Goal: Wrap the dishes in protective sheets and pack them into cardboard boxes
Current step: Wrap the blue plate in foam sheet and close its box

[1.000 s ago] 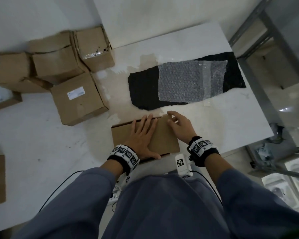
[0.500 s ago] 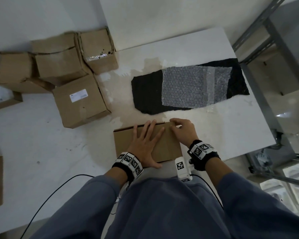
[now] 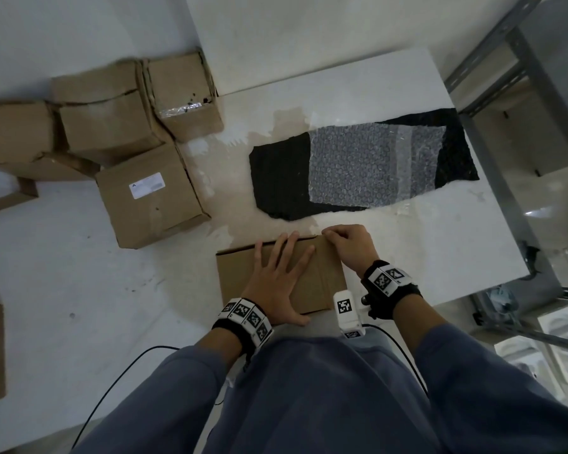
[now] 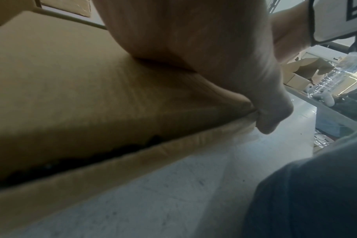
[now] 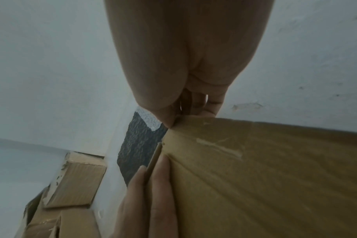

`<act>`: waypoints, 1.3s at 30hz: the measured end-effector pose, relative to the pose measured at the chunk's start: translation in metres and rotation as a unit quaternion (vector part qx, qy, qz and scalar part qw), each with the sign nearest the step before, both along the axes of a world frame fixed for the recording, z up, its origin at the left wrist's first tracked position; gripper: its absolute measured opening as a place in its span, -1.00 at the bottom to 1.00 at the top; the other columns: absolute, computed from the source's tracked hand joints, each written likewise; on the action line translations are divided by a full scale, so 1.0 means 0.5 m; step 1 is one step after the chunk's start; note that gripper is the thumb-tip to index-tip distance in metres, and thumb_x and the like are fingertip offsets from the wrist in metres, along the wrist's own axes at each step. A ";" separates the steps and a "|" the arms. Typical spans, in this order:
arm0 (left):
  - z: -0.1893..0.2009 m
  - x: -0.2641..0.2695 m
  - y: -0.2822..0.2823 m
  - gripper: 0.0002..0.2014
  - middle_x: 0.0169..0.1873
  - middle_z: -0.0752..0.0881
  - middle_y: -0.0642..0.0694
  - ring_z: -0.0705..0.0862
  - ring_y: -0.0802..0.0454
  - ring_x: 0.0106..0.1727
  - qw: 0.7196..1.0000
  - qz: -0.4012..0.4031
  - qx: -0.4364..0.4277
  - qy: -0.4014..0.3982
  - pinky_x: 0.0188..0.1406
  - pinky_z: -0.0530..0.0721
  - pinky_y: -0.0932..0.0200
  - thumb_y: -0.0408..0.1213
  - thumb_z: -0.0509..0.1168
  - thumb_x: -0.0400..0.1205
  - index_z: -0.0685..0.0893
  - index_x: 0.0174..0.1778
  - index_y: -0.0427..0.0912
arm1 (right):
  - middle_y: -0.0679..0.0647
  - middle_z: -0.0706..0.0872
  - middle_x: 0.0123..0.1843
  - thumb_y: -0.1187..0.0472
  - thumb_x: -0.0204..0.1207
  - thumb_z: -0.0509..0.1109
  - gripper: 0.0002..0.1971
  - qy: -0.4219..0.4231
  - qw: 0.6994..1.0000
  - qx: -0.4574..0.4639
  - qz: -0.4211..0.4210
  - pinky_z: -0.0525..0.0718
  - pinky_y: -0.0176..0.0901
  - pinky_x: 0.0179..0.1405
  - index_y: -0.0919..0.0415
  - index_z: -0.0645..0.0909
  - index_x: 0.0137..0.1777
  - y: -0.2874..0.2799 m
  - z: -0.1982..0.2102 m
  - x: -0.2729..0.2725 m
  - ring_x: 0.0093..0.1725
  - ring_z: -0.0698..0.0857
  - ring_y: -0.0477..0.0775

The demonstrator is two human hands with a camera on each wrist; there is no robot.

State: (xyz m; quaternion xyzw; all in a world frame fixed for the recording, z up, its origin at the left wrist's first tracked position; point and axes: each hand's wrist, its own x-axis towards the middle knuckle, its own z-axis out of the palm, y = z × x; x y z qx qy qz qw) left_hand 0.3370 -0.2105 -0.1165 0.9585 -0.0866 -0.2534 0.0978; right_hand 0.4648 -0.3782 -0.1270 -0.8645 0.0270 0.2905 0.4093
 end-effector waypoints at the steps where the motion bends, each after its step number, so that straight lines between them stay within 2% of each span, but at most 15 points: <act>1: 0.000 0.000 0.000 0.41 0.73 -0.25 -0.24 -0.22 -0.28 0.73 1.000 0.001 0.001 0.001 0.51 -0.21 -0.62 0.62 0.28 0.10 -0.30 0.74 0.08 | 0.03 0.84 0.07 0.16 0.64 0.39 -0.79 0.004 1.000 -0.002 0.005 0.60 -0.20 0.20 0.15 0.83 0.12 0.000 0.000 0.001 0.14 0.72 -0.03; 6: 0.004 0.001 -0.001 0.41 0.73 -0.21 -0.25 -0.18 -0.28 0.74 1.000 0.005 0.000 0.001 0.50 -0.18 -0.63 0.62 0.29 0.09 -0.24 0.75 0.07 | 0.02 0.85 0.06 0.15 0.64 0.40 -0.80 0.004 0.999 0.012 0.032 0.60 -0.20 0.17 0.15 0.83 0.10 -0.008 -0.004 0.011 0.12 0.73 -0.05; 8: 0.005 0.000 0.000 0.41 0.73 -0.18 -0.26 -0.14 -0.29 0.74 1.000 0.005 0.000 0.001 0.50 -0.16 -0.63 0.62 0.28 0.09 -0.21 0.76 0.06 | -0.02 0.85 0.03 0.12 0.65 0.40 -0.81 0.010 0.999 0.026 0.039 0.67 -0.10 0.16 0.11 0.84 0.09 -0.013 -0.012 0.013 0.07 0.75 -0.06; 10: 0.004 -0.001 0.000 0.40 0.73 -0.10 -0.27 -0.05 -0.29 0.73 1.000 0.008 -0.001 0.001 0.51 -0.12 -0.62 0.62 0.28 0.09 -0.15 0.76 0.05 | -0.06 0.85 0.00 0.11 0.65 0.40 -0.82 0.013 0.998 0.039 0.043 0.72 -0.02 0.16 0.07 0.84 0.08 -0.020 -0.020 0.016 0.04 0.76 -0.07; 14: 0.009 0.011 0.004 0.39 0.67 0.10 -0.27 0.13 -0.28 0.66 1.000 0.008 -0.007 -0.009 0.51 0.00 -0.54 0.63 0.28 0.03 -0.05 0.76 0.07 | -0.10 0.83 -0.04 0.14 0.66 0.39 -0.82 0.022 0.997 0.057 0.050 0.72 -0.05 0.12 0.07 0.83 0.08 -0.025 -0.027 0.019 0.01 0.76 -0.10; 17: 0.008 0.022 0.007 0.40 0.60 0.16 -0.29 0.17 -0.33 0.62 1.000 -0.001 -0.022 -0.012 0.56 0.04 -0.46 0.62 0.32 0.00 0.03 0.74 0.05 | -0.12 0.82 -0.06 0.16 0.68 0.37 -0.81 0.033 0.996 0.057 0.062 0.65 -0.16 0.04 0.10 0.83 0.10 -0.023 -0.026 0.024 -0.02 0.73 -0.17; 21: 0.002 0.019 0.004 0.42 0.66 0.08 -0.34 0.04 -0.37 0.69 1.000 -0.006 -0.026 -0.009 0.59 0.00 -0.47 0.63 0.28 0.01 -0.02 0.76 0.02 | -0.15 0.79 -0.07 0.18 0.69 0.34 -0.79 0.035 0.995 0.044 0.088 0.57 -0.26 -0.01 0.07 0.82 0.12 -0.018 -0.024 0.023 -0.06 0.69 -0.20; 23: 0.002 0.019 0.004 0.42 0.68 0.04 -0.35 0.05 -0.35 0.69 1.000 -0.008 -0.022 -0.012 0.59 0.00 -0.47 0.64 0.27 0.02 -0.04 0.76 0.01 | -0.13 0.79 -0.05 0.21 0.70 0.32 -0.78 0.022 0.994 0.034 0.104 0.52 -0.36 -0.05 0.06 0.82 0.14 -0.015 -0.021 0.019 -0.04 0.69 -0.18; 26: 0.003 0.020 0.005 0.40 0.68 0.05 -0.33 0.10 -0.33 0.67 1.000 -0.007 -0.023 -0.017 0.58 0.00 -0.46 0.63 0.27 0.02 -0.02 0.76 0.01 | -0.13 0.77 0.02 0.23 0.71 0.29 -0.76 -0.003 0.995 0.025 0.101 0.44 -0.65 -0.07 0.07 0.80 0.17 -0.005 -0.013 0.007 0.04 0.67 -0.17; 28: 0.003 0.022 0.006 0.37 0.66 0.09 -0.32 0.14 -0.32 0.65 0.999 -0.003 -0.032 -0.017 0.57 0.01 -0.45 0.61 0.28 0.03 0.04 0.75 0.02 | -0.15 0.75 0.04 0.24 0.71 0.28 -0.75 -0.016 0.996 0.022 0.085 0.42 -0.71 -0.06 0.10 0.80 0.18 0.002 -0.012 -0.004 0.06 0.65 -0.20; 31: 0.007 0.023 0.004 0.29 0.61 0.19 -0.31 0.22 -0.32 0.61 0.998 0.007 -0.055 -0.022 0.53 0.09 -0.44 0.56 0.32 0.02 0.17 0.69 0.07 | -0.13 0.76 0.05 0.26 0.71 0.27 -0.75 -0.010 0.997 0.034 0.064 0.46 -0.60 -0.03 0.09 0.79 0.17 0.006 -0.012 -0.013 0.07 0.66 -0.16; 35: 0.015 0.029 0.012 0.23 0.56 0.25 -0.31 0.29 -0.31 0.55 0.996 0.021 -0.082 -0.039 0.46 0.18 -0.42 0.52 0.36 -0.01 0.29 0.61 0.08 | -0.11 0.77 0.02 0.24 0.72 0.28 -0.76 0.001 0.995 0.040 0.091 0.50 -0.41 -0.03 0.08 0.79 0.16 0.005 -0.004 0.003 0.02 0.67 -0.15; 39: 0.038 0.054 0.041 0.22 0.57 0.27 -0.23 0.30 -0.24 0.56 0.990 0.046 -0.123 -0.053 0.47 0.24 -0.39 0.56 0.39 0.00 0.25 0.56 0.07 | -0.04 0.75 0.11 0.12 0.71 0.31 -0.77 0.009 0.993 0.055 0.106 0.57 -0.18 0.13 0.06 0.75 0.25 0.016 0.021 0.029 0.11 0.67 -0.06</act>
